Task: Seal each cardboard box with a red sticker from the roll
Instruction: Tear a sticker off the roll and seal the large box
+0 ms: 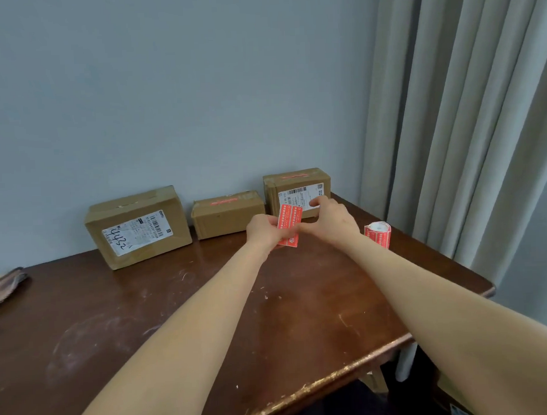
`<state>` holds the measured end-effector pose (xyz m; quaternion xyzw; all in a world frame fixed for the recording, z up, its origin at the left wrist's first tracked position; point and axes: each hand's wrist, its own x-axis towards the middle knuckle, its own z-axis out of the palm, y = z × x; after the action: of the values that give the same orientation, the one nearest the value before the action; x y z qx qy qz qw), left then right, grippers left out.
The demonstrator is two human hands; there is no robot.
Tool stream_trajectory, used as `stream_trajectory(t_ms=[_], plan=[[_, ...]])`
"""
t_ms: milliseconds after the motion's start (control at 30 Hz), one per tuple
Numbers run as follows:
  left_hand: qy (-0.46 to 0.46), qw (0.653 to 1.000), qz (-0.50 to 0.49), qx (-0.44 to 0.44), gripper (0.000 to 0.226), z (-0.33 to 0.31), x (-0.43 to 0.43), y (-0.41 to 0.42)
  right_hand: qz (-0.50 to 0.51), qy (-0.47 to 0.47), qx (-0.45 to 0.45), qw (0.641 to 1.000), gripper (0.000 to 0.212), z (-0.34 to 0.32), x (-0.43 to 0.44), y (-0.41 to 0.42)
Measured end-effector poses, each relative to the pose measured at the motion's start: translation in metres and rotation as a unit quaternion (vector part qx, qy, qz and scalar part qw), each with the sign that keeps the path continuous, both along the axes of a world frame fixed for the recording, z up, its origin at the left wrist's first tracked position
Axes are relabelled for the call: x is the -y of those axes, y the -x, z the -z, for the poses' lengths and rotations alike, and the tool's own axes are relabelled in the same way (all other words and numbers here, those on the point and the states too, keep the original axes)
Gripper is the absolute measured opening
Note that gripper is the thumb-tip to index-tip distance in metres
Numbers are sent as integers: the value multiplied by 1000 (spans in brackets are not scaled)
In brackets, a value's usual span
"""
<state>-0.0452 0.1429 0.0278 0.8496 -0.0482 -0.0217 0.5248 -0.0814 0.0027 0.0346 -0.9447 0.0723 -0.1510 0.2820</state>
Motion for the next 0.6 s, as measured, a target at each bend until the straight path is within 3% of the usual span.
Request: stream_trajectory(t_ms=[67, 133, 233, 300, 433, 567, 600], plan=[[-8, 1000, -8, 4, 25, -4, -15, -2, -17, -93, -18, 995, 89, 2, -21, -8], [-23, 1000, -17, 10, 22, -7, -30, -4, -44, -191, -42, 980, 83, 0, -40, -14], [-50, 998, -34, 22, 28, -14, -54, -6, -102, -319, -76, 939, 38, 1, -65, -26], [-63, 997, -43, 27, 34, -17, -70, -11, -111, -395, -96, 907, 25, 1, -79, -32], [-73, 994, -69, 37, 33, -26, -105, -21, -118, -461, -120, 871, 21, -6, -108, -48], [-57, 993, -94, 40, 32, -32, -125, -26, -132, -465, -112, 868, 3, -11, -132, -63], [-54, 992, -105, 45, 30, -34, -132, -28, -137, -468, -105, 867, 9, -13, -141, -67]])
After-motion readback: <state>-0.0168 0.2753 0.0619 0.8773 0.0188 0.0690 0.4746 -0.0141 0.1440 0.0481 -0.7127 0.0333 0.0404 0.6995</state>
